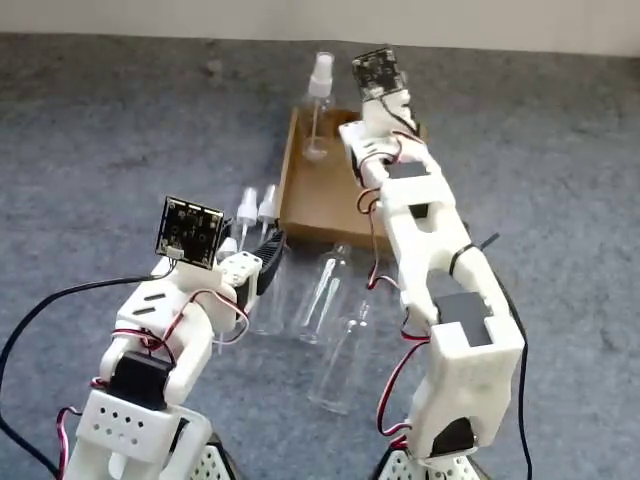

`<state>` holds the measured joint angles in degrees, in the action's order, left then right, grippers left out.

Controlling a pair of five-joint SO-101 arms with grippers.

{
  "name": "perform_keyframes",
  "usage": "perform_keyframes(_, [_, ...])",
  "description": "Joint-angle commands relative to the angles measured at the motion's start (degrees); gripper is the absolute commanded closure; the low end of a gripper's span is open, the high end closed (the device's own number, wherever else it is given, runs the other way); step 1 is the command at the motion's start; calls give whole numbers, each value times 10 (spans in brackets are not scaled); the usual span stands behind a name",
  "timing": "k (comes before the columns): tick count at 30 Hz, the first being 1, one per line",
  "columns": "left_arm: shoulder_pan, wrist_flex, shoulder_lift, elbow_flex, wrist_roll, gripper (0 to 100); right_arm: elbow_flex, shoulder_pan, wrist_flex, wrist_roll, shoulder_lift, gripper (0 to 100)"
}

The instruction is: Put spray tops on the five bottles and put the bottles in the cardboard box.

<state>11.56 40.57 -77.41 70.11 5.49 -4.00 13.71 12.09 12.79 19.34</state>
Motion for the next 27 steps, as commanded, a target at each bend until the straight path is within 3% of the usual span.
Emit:
perform_keyframes(1, [-3,-11,-6,-2,-4,819,28,7,-8,10,-13,771])
perform_keyframes(27, [-3,-11,-6,-2,-4,819,34,-1,45,13,-26,802])
